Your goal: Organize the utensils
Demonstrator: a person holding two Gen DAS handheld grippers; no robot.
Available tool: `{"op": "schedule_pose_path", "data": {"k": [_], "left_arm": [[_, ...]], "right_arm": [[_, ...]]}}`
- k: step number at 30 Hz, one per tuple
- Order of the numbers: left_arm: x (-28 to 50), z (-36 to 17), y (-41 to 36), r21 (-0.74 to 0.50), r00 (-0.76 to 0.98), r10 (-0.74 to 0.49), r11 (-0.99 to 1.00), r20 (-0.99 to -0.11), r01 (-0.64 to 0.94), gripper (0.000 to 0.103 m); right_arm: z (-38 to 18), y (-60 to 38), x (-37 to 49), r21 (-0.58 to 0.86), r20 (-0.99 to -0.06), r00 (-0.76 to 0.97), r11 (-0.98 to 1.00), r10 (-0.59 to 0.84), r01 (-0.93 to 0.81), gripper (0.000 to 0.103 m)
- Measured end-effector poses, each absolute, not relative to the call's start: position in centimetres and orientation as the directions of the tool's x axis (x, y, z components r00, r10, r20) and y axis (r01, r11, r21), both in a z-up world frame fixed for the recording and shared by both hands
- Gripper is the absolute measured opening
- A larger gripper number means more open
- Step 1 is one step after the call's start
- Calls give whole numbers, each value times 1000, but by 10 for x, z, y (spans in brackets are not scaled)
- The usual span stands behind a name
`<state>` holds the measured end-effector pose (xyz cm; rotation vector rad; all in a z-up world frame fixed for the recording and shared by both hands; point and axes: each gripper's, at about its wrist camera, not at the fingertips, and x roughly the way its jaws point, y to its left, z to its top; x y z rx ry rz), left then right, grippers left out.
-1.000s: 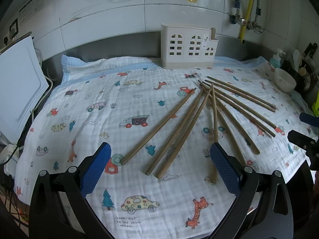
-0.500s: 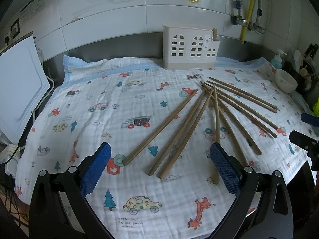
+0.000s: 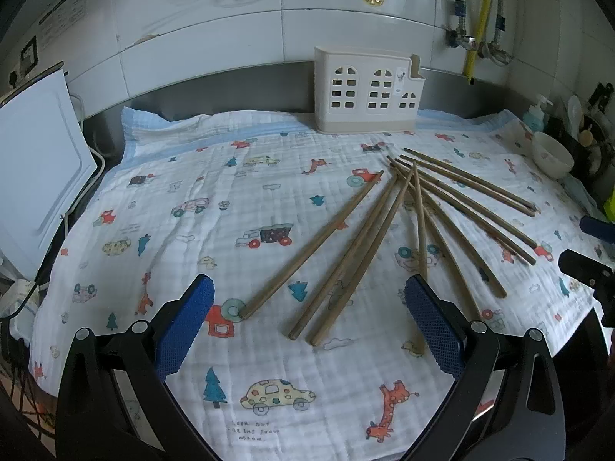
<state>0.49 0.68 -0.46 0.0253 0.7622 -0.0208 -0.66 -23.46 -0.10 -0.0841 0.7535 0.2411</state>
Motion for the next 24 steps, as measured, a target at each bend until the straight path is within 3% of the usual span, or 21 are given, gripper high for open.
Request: {"op": "schedule_pose_path", "data": {"k": [19,24], "left_arm": [[7,-7,6,14,732,-4,1000,-681,19,97],[7,-8,9,16,729,-3,1000,-684,19,91]], "right_arm": [[-1,-238,-6,25,-682,706,971,190,-237,94],[-7,-247,-1,58,-696,689,972,202,-226,79]]}}
